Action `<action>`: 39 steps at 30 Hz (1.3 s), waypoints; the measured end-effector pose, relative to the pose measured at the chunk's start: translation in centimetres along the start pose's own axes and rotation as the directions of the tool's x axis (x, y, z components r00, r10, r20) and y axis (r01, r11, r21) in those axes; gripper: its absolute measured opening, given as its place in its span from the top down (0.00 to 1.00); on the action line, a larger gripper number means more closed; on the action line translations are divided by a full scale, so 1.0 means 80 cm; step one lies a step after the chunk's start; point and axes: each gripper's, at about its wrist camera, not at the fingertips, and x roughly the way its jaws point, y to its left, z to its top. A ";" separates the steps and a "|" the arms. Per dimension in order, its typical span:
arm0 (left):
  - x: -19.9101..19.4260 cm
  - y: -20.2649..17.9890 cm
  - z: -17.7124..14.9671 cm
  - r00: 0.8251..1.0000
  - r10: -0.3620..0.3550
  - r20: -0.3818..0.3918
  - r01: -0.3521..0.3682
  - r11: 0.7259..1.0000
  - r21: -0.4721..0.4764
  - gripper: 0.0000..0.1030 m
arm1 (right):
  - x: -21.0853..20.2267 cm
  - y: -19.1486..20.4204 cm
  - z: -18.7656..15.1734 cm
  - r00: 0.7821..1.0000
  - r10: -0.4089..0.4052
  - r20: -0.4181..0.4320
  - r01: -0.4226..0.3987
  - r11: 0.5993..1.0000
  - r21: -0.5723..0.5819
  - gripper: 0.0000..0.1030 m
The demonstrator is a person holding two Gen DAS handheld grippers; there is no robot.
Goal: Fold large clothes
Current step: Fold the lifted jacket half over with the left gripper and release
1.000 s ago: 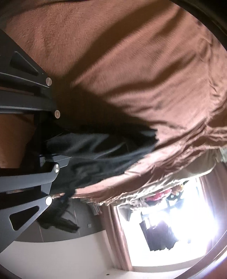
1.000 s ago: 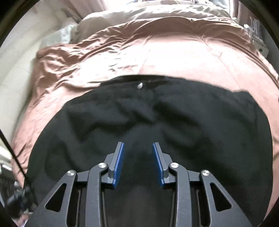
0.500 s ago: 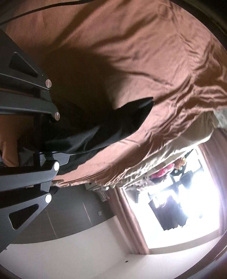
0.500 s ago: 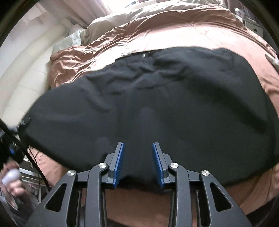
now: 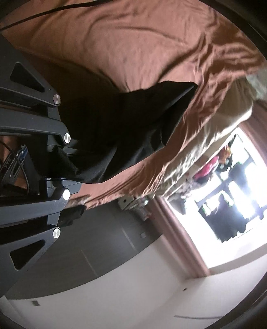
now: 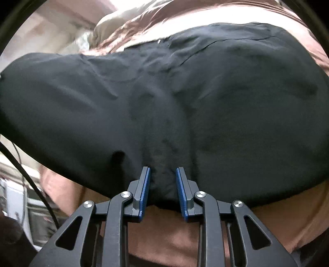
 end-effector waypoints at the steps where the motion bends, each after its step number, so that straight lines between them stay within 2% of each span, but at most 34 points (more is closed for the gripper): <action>1: 0.007 -0.012 0.001 1.000 -0.008 -0.009 0.008 1.000 0.016 0.88 | -0.011 -0.006 0.001 1.000 0.008 0.029 -0.009 1.000 0.011 0.77; 9: 0.066 -0.080 -0.007 0.995 -0.038 -0.089 0.047 0.994 0.097 0.88 | -0.107 -0.069 0.020 0.978 0.078 0.193 -0.097 0.992 0.087 0.77; 13: 0.109 -0.111 -0.020 0.988 -0.041 -0.147 0.061 0.989 0.135 0.88 | -0.161 -0.111 0.005 0.958 0.069 0.280 -0.111 0.984 0.136 0.77; 15: 0.131 -0.125 -0.027 0.983 -0.043 -0.178 0.070 0.987 0.145 0.88 | -0.178 -0.133 0.000 0.951 0.063 0.303 -0.117 0.979 0.164 0.69; 17: 0.156 -0.137 -0.036 0.977 -0.047 -0.210 0.080 0.985 0.155 0.88 | -0.193 -0.155 -0.011 0.943 0.046 0.329 -0.114 0.975 0.191 0.45; 18: 0.171 -0.143 -0.042 0.972 -0.050 -0.231 0.087 0.984 0.157 0.88 | -0.203 -0.164 -0.019 0.940 0.031 0.340 -0.106 0.973 0.203 0.41; 20: 0.200 -0.154 -0.056 0.961 -0.051 -0.273 0.097 0.983 0.159 0.88 | -0.213 -0.176 -0.033 0.937 0.006 0.349 -0.089 0.971 0.224 0.39; 22: 0.236 -0.165 -0.079 0.941 -0.039 -0.336 0.100 0.981 0.167 0.87 | -0.220 -0.195 -0.043 0.937 -0.016 0.349 -0.079 0.963 0.256 0.39; 23: 0.248 -0.168 -0.088 0.931 -0.035 -0.363 0.103 0.980 0.170 0.82 | -0.222 -0.205 -0.047 0.937 -0.024 0.349 -0.077 0.959 0.272 0.39; 25: 0.277 -0.174 -0.111 0.892 -0.040 -0.450 0.127 0.978 0.165 0.68 | -0.232 -0.225 -0.054 0.938 -0.032 0.345 -0.078 0.950 0.303 0.39; 26: 0.281 -0.178 -0.120 0.879 -0.052 -0.474 0.144 0.977 0.159 0.61 | -0.231 -0.233 -0.055 0.940 -0.034 0.341 -0.080 0.946 0.314 0.39; 27: 0.284 -0.180 -0.126 0.866 -0.078 -0.495 0.174 0.973 0.151 0.58 | -0.233 -0.238 -0.058 0.941 -0.033 0.338 -0.081 0.944 0.319 0.39; 28: 0.283 -0.181 -0.128 0.861 -0.087 -0.501 0.187 0.970 0.153 0.55 | -0.233 -0.242 -0.057 0.941 -0.030 0.337 -0.084 0.944 0.320 0.39; 30: 0.272 -0.180 -0.124 0.875 -0.061 -0.480 0.169 0.968 0.184 0.42 | -0.237 -0.247 -0.049 0.942 -0.017 0.334 -0.095 0.944 0.315 0.39; 31: 0.261 -0.174 -0.117 0.892 -0.037 -0.450 0.142 0.969 0.201 0.40 | -0.238 -0.246 -0.046 0.943 -0.001 0.332 -0.108 0.945 0.309 0.39; 32: 0.254 -0.170 -0.115 0.901 -0.024 -0.432 0.124 0.971 0.206 0.37 | -0.238 -0.242 -0.044 0.944 0.013 0.330 -0.119 0.945 0.303 0.39; 35: 0.221 -0.145 -0.101 0.926 0.021 -0.376 0.059 0.978 0.200 0.35 | -0.221 -0.236 -0.030 0.948 0.050 0.315 -0.142 0.950 0.278 0.39; 39: 0.187 -0.102 -0.084 0.944 0.117 -0.309 -0.058 0.980 0.192 0.35 | -0.193 -0.235 -0.017 0.953 0.056 0.298 -0.142 0.951 0.275 0.39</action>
